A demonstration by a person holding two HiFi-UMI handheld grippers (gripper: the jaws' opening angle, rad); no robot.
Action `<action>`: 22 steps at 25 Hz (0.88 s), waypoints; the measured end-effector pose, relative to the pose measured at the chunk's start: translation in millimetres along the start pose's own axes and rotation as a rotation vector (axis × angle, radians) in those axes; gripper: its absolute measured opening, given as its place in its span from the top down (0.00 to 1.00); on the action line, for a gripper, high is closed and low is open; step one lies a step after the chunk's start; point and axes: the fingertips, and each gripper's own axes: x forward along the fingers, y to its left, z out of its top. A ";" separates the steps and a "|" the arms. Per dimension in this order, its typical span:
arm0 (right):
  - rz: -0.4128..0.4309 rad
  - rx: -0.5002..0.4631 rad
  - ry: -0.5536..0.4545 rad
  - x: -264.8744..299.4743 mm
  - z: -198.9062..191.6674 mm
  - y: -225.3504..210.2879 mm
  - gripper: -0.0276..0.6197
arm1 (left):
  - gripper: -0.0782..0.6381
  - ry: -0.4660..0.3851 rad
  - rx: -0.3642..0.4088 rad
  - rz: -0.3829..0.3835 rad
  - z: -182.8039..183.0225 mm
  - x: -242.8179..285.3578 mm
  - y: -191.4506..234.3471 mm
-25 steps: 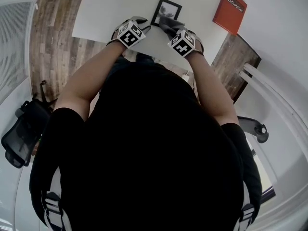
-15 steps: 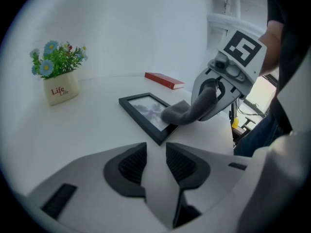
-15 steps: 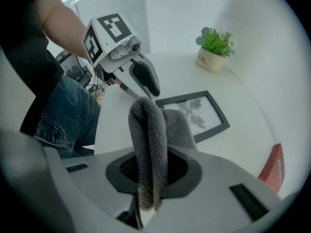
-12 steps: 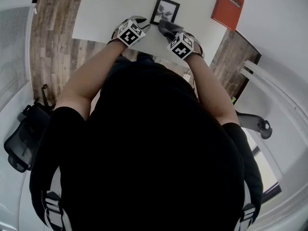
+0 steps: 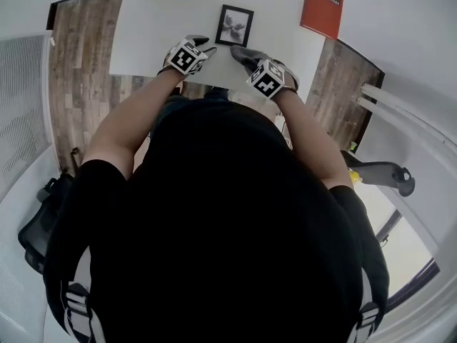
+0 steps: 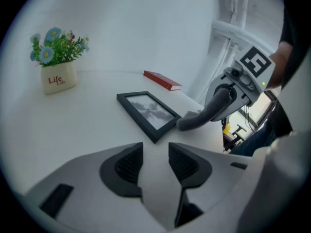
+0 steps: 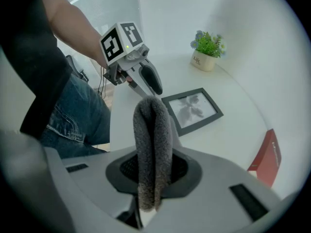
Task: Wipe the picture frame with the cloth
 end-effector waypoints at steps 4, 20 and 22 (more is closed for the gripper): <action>-0.028 0.056 -0.027 -12.7 -4.5 2.1 0.88 | 0.66 0.044 -0.036 -0.023 -7.7 -8.7 7.6; -0.193 0.489 -0.327 -94.2 1.2 -24.8 0.88 | 0.66 -0.129 0.095 0.002 57.9 -118.1 6.0; -0.226 0.536 -0.364 -108.9 3.4 -31.8 0.88 | 0.66 -0.155 0.123 0.009 70.7 -131.6 9.2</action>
